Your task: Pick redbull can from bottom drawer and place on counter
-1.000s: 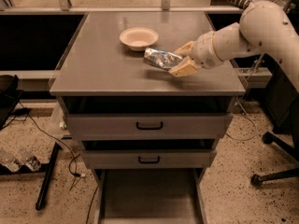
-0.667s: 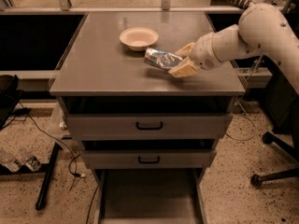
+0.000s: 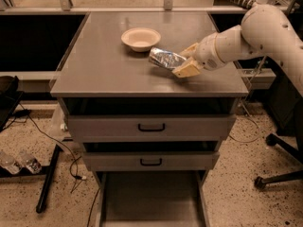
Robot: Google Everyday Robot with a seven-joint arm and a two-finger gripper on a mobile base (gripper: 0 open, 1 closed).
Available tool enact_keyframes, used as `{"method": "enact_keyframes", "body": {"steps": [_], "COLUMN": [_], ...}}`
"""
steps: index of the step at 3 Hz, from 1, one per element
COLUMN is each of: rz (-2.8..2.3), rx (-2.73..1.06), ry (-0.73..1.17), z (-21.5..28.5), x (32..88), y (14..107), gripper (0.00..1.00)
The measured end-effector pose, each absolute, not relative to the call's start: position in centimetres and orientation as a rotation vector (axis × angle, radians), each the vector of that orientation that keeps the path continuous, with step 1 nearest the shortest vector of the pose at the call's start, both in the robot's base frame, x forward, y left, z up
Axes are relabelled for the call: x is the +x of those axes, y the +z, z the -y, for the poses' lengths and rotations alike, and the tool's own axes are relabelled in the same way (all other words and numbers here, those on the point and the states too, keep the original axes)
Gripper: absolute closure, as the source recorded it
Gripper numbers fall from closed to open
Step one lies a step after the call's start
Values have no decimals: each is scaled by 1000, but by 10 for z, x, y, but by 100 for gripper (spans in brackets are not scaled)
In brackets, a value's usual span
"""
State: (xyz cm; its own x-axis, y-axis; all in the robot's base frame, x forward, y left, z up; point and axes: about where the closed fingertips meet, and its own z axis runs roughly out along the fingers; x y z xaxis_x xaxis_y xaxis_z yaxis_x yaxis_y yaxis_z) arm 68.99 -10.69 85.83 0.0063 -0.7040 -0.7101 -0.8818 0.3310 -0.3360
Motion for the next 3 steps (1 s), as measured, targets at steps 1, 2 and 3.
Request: {"method": "enact_keyframes", "body": {"steps": [1, 2, 3], "rz": [-1744, -1744, -1744], "rx": [-1423, -1423, -1423], "ry": [262, 262, 262], "z": [107, 107, 107], "x": [690, 690, 690], "y": [858, 858, 858], "gripper": [57, 34, 11]}}
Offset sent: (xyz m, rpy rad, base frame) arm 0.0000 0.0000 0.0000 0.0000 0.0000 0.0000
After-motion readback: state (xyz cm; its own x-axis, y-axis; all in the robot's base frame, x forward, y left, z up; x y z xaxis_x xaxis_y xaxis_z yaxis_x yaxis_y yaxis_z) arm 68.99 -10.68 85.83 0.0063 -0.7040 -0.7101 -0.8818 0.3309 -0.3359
